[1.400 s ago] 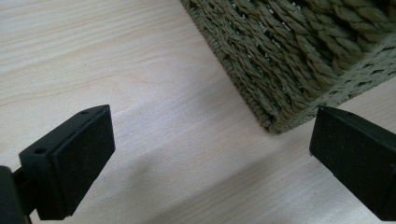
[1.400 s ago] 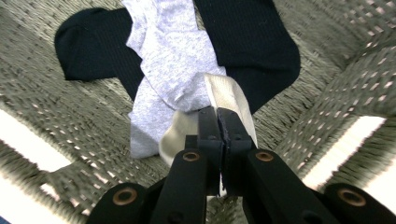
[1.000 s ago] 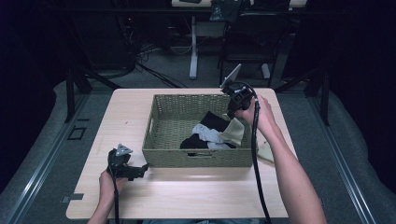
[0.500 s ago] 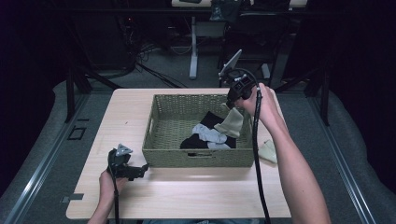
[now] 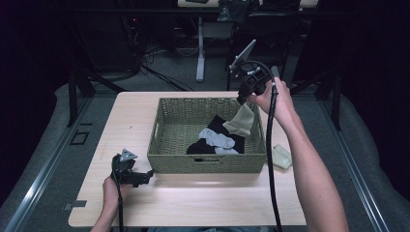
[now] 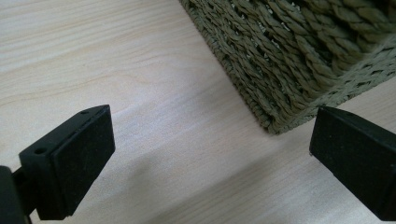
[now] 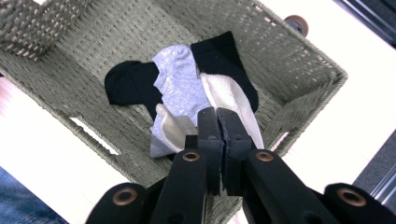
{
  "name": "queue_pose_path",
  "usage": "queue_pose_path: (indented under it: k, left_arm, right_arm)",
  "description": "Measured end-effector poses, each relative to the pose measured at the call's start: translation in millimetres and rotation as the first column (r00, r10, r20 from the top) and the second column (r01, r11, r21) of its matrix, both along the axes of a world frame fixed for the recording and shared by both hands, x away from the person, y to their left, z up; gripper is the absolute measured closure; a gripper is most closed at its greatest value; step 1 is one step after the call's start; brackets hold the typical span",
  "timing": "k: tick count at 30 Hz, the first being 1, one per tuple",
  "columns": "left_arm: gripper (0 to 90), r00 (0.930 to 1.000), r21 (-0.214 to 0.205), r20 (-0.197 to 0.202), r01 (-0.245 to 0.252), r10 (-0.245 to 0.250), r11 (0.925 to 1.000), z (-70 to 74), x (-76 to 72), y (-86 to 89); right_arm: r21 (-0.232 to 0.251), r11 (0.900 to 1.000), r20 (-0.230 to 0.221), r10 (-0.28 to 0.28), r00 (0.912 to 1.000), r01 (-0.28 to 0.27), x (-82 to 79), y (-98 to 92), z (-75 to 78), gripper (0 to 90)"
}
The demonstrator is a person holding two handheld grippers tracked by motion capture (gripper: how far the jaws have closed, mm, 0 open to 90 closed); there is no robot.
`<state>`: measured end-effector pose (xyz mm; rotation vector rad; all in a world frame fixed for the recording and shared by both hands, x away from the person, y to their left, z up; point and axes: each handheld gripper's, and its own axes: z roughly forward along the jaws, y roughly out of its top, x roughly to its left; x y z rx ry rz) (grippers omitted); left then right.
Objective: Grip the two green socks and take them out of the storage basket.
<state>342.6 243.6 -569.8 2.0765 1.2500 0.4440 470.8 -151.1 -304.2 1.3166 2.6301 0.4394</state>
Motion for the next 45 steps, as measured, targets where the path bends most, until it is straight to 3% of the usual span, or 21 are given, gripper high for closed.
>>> queue_pose_path:
  k: [13, 26, 32, 38, 45]
  left_arm:
    - [0.1, 1.0000, -0.001, -0.001, -0.003, 0.003, 1.0000, -0.2, 0.3, 0.0]
    - [0.1, 1.0000, 0.001, -0.001, -0.005, 0.005, 1.0000, -0.4, 0.5, -0.3]
    - [0.1, 1.0000, 0.006, -0.003, -0.002, 0.002, 1.0000, -0.2, 0.6, -0.7]
    - [0.1, 1.0000, 0.006, -0.002, -0.003, 0.003, 1.0000, -0.1, 0.5, -0.5]
    - [0.1, 1.0000, 0.003, -0.001, -0.004, 0.004, 1.0000, -0.3, 0.5, -0.6]
  right_arm:
    - [0.009, 0.9985, 0.060, -0.054, 0.9967, 0.054, -15.1, -36.9, 34.7, 88.9]
    - [0.043, 0.9853, 0.104, -0.169, 0.9800, 0.166, -36.7, -103.1, 46.5, 89.0]
    - [0.040, 0.9757, 0.078, -0.218, 0.9729, 0.215, -41.9, -129.4, 31.1, 89.0]
    - [0.052, 0.9664, 0.040, -0.254, 0.9664, 0.252, -40.8, -147.9, 1.8, 89.0]
    - [0.038, 0.9632, -0.001, -0.266, 0.9639, 0.266, -38.0, -158.1, -37.6, 89.0]
